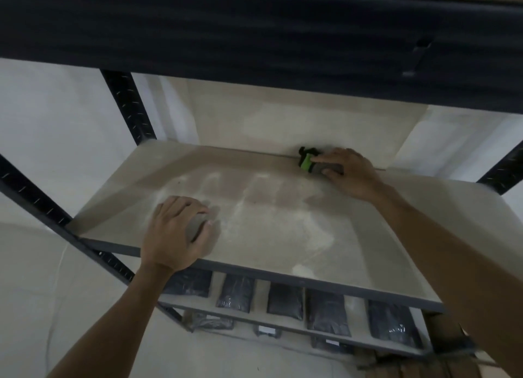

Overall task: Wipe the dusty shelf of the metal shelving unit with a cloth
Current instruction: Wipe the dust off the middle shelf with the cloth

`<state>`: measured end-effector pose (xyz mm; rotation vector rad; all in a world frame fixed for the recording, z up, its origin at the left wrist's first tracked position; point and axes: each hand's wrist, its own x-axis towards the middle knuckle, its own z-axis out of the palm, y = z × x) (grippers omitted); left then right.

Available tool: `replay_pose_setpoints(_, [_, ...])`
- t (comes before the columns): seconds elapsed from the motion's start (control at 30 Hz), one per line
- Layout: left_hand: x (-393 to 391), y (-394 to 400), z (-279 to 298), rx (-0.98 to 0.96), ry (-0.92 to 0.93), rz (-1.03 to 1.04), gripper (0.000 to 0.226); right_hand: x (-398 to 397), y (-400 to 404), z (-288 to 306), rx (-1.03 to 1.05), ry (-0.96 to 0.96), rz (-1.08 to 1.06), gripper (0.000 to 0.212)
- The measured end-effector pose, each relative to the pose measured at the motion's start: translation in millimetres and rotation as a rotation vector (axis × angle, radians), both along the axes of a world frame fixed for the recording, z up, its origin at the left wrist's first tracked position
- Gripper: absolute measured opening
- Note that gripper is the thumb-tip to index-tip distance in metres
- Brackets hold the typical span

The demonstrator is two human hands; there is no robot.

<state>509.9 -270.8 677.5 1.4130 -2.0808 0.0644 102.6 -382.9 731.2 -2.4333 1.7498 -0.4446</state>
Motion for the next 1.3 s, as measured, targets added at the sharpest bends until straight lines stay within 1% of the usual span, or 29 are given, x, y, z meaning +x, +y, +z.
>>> replay_pose_setpoints(0.1, [-2, 2, 2, -0.004, 0.015, 0.000, 0.027, -3, 7, 21, 0.252, -0.216, 0.174, 0.038])
replay_pose_setpoints(0.13, [-3, 2, 2, -0.003, 0.019, 0.002, 0.027, -2, 7, 26, 0.251, -0.244, 0.201, 0.039])
replay_pose_setpoints(0.2, [-3, 1, 2, 0.011, 0.025, 0.013, 0.026, 1, -4, 24, 0.078, -0.237, 0.155, 0.037])
replay_pose_setpoints(0.23, [-2, 1, 2, 0.019, 0.028, 0.015, 0.027, 2, -9, 20, -0.006, -0.182, 0.103, 0.036])
replay_pose_setpoints(0.27, [-2, 1, 1, 0.027, 0.031, 0.016, 0.029, 6, -11, 14, -0.046, -0.117, 0.056, 0.036])
replay_pose_setpoints(0.33, [-2, 1, 1, 0.030, 0.030, 0.018, 0.030, 13, -10, 1, -0.050, -0.045, 0.042, 0.037])
replay_pose_setpoints(0.37, [-2, 1, 0, 0.028, 0.032, 0.021, 0.030, 14, -8, -1, -0.020, -0.068, 0.066, 0.037])
replay_pose_setpoints(0.47, [-2, 1, 0, 0.022, 0.037, 0.028, 0.029, 13, 1, 13, 0.199, -0.182, 0.234, 0.039])
replay_pose_setpoints(0.5, [-2, 1, 1, 0.022, 0.037, 0.027, 0.029, 12, 1, 19, 0.225, -0.202, 0.260, 0.040])
replay_pose_setpoints(0.53, [-2, 0, 1, 0.023, 0.038, 0.025, 0.030, 13, -2, 23, 0.198, -0.246, 0.250, 0.041])
replay_pose_setpoints(0.57, [-2, 1, 0, 0.022, 0.042, 0.022, 0.030, 12, -6, 23, 0.109, -0.276, 0.204, 0.040])
replay_pose_setpoints(0.6, [-2, 1, 0, 0.021, 0.047, 0.021, 0.030, 13, -11, 20, 0.002, -0.260, 0.153, 0.039])
replay_pose_setpoints(0.63, [-2, 2, 0, 0.018, 0.051, 0.019, 0.031, 15, -14, 15, -0.058, -0.197, 0.101, 0.038])
replay_pose_setpoints(0.7, [-3, 2, 1, 0.012, 0.055, 0.016, 0.031, 23, -14, 3, -0.053, -0.068, 0.073, 0.038])
replay_pose_setpoints(0.73, [-3, 2, 1, 0.007, 0.057, 0.015, 0.031, 26, -12, -1, -0.032, -0.054, 0.087, 0.037])
replay_pose_setpoints(0.8, [-3, 2, 1, 0.000, 0.059, 0.016, 0.030, 29, -2, -3, 0.058, -0.165, 0.169, 0.035])
replay_pose_setpoints(0.87, [-2, 2, 1, 0.005, 0.051, 0.017, 0.030, 30, 9, 4, 0.170, -0.285, 0.329, 0.037])
replay_pose_setpoints(0.9, [-2, 2, 1, 0.005, 0.047, 0.017, 0.030, 29, 11, 8, 0.221, -0.320, 0.372, 0.038])
replay_pose_setpoints(0.93, [-2, 2, 0, 0.003, 0.044, 0.017, 0.029, 28, 11, 13, 0.239, -0.344, 0.361, 0.038])
replay_pose_setpoints(0.97, [-2, 2, 0, 0.001, 0.042, 0.018, 0.029, 25, 5, 16, 0.212, -0.377, 0.307, 0.038])
replay_pose_setpoints(1.0, [-2, 2, 0, 0.000, 0.041, 0.019, 0.030, 22, -3, 16, 0.124, -0.370, 0.240, 0.037])
replay_pose_setpoints(1.03, [-2, 1, 0, -0.003, 0.040, 0.019, 0.030, 20, -11, 14, 0.028, -0.307, 0.176, 0.037])
replay_pose_setpoints(1.07, [-2, 1, 0, -0.005, 0.042, 0.019, 0.030, 19, -16, 9, -0.034, -0.191, 0.131, 0.037])
replay_pose_setpoints(1.1, [-2, 1, 0, -0.007, 0.043, 0.018, 0.031, 20, -16, 4, -0.051, -0.081, 0.117, 0.038])
replay_pose_setpoints(1.13, [-2, 1, 0, -0.010, 0.044, 0.017, 0.031, 22, -14, -2, -0.038, -0.023, 0.116, 0.040])
replay_pose_setpoints(1.17, [-3, 2, 0, -0.013, 0.045, 0.017, 0.031, 23, -10, -7, -0.024, -0.007, 0.115, 0.042])
replay_pose_setpoints(1.23, [-3, 2, 0, -0.030, 0.033, 0.021, 0.029, 25, 5, -11, -0.033, -0.056, 0.167, 0.043])
replay_pose_setpoints(1.3, [-3, 2, 0, -0.047, 0.010, 0.023, 0.028, 26, 27, -7, 0.045, -0.193, 0.296, 0.041])
